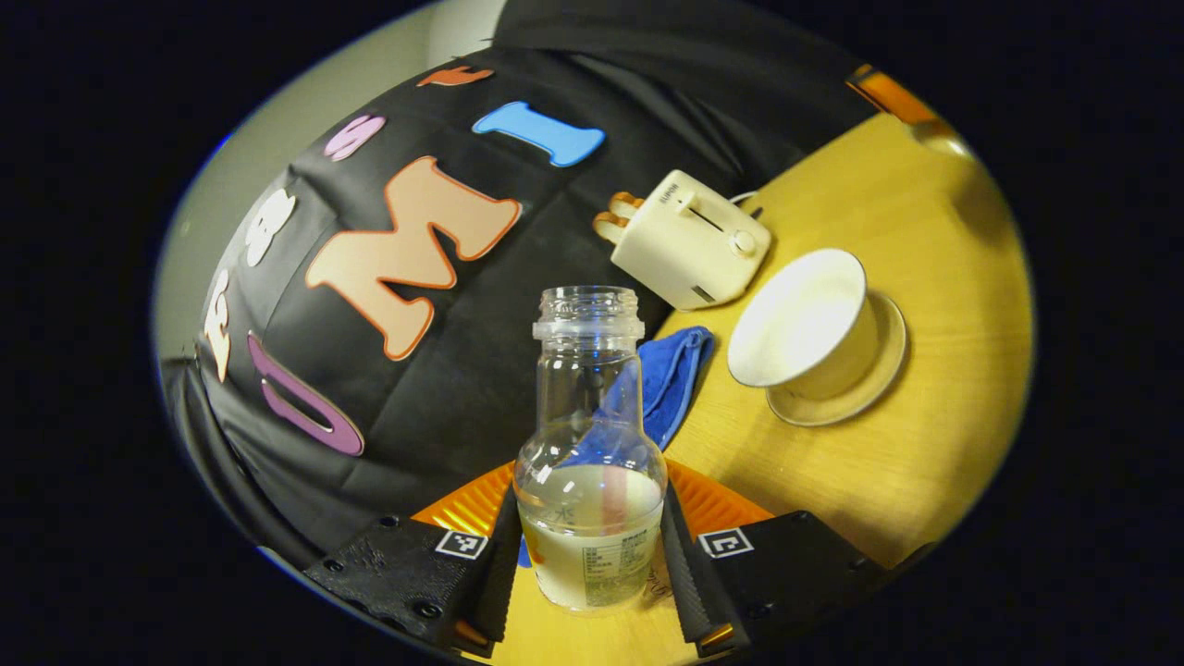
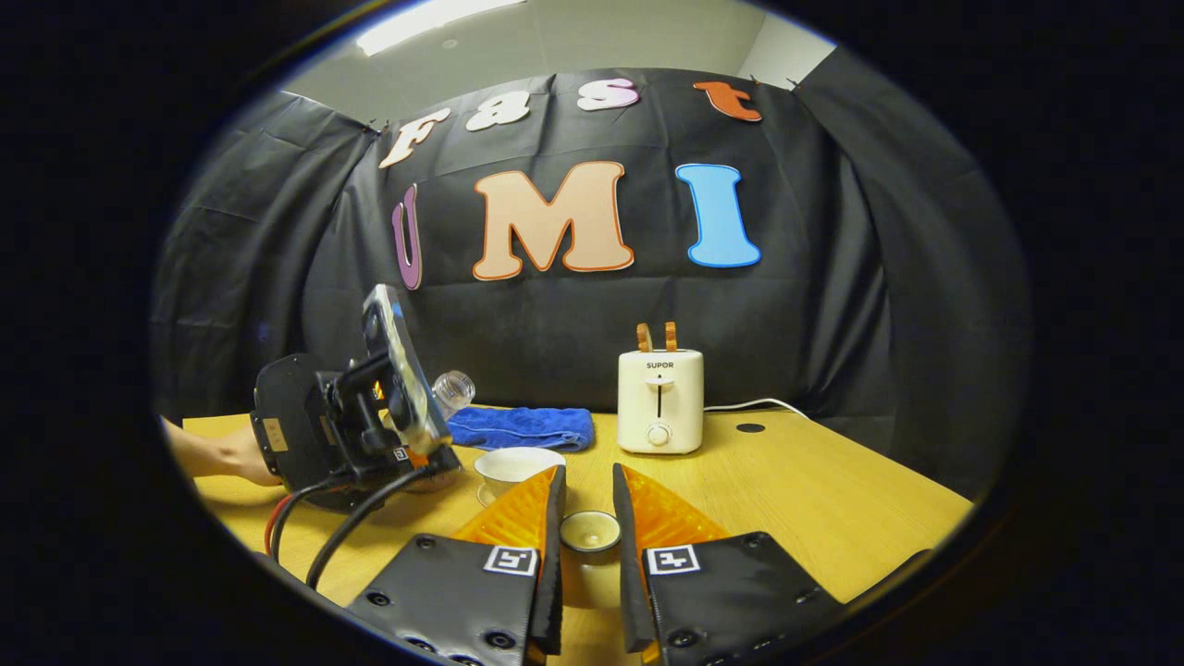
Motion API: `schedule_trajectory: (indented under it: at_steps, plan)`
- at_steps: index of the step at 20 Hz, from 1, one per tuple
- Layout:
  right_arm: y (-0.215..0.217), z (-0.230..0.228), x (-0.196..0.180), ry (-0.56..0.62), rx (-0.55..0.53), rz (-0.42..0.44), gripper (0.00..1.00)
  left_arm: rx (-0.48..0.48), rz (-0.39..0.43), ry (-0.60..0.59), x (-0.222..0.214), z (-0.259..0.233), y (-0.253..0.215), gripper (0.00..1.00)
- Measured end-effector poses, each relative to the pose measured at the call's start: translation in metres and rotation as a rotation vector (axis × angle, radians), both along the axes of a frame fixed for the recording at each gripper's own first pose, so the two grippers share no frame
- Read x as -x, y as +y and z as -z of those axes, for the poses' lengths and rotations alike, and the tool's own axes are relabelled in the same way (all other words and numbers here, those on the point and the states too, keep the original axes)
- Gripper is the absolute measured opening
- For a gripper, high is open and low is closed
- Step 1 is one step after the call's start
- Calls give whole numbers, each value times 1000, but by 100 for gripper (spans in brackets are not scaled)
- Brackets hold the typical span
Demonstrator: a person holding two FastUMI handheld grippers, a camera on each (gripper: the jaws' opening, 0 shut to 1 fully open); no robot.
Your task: Open the teacup lid with one hand, grasp the water bottle and pour water into the teacup with the other hand; after pouring, place the water bottle on the coaster and then close the teacup lid.
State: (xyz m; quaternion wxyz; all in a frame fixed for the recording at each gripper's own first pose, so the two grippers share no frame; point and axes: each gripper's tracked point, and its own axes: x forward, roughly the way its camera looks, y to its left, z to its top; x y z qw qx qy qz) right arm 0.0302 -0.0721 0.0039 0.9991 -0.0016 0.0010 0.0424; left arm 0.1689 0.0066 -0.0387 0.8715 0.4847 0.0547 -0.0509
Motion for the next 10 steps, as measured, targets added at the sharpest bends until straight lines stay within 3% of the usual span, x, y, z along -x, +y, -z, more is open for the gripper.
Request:
schedule_trajectory:
  at_steps: [6, 10]
  plan:
    - [-20, -1, 4, -1, -1, 34, 29, -386, 35, 50, 1, -2, 5, 67]
    - [-21, -1, 5, -1, 1, 33, 28, -509, 67, 76, -2, -8, -2, 67]
